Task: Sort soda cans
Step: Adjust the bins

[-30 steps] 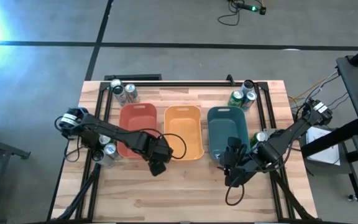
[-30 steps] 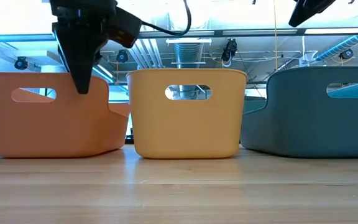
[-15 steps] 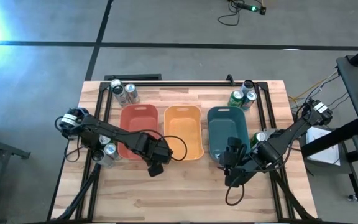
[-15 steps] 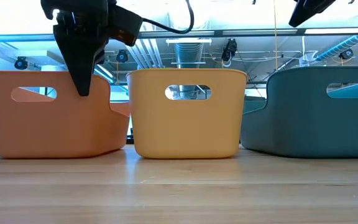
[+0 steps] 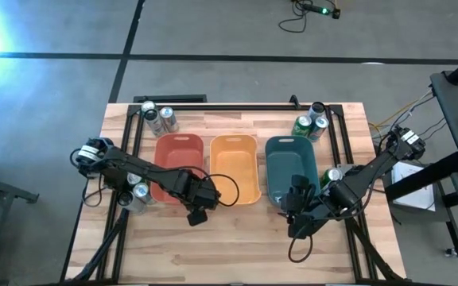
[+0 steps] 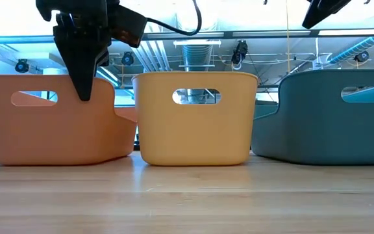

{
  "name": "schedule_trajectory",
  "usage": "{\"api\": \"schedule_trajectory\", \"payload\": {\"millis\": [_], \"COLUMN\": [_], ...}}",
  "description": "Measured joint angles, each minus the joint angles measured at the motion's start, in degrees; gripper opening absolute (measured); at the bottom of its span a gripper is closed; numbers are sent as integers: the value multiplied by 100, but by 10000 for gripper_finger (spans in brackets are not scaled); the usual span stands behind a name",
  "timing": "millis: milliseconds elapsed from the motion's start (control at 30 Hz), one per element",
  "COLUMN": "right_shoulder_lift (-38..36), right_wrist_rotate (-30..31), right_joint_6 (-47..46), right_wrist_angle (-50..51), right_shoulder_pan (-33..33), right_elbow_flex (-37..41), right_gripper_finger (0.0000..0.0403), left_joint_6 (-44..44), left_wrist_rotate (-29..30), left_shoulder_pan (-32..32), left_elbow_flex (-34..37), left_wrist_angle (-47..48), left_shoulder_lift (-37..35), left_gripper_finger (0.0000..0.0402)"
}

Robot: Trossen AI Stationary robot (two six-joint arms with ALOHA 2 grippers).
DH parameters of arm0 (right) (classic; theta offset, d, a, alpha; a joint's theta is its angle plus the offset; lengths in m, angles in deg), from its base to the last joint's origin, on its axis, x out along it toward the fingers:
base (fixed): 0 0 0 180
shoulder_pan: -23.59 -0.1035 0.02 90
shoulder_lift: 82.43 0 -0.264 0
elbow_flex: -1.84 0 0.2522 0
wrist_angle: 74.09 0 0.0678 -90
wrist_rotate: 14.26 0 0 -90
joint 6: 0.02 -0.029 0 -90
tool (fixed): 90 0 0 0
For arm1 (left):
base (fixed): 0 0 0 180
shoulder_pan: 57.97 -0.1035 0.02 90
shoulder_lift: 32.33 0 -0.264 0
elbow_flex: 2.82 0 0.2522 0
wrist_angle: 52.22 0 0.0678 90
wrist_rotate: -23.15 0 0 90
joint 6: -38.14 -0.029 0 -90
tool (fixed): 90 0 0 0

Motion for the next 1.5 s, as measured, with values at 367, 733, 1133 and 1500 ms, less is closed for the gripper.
{"api": "schedule_trajectory", "payload": {"millis": [367,733,1133,1500], "right_shoulder_lift": [0,0,0,0], "right_wrist_rotate": [2,2,4,18], "right_joint_6": [4,-36,-428,-659], "right_wrist_angle": [9,36,151,90], "right_shoulder_pan": [0,0,-2,0], "right_elbow_flex": [-1,0,0,0], "right_gripper_finger": [201,201,201,201], "left_joint_6": [-70,-98,239,1218], "left_wrist_rotate": [-47,-131,-43,472], "left_shoulder_pan": [7,7,-168,-1575], "left_elbow_flex": [0,0,-162,-86], "left_wrist_angle": [-58,28,1067,2662], "left_shoulder_lift": [-2,-108,-1278,-2480], "left_gripper_finger": [13,94,181,156]}}
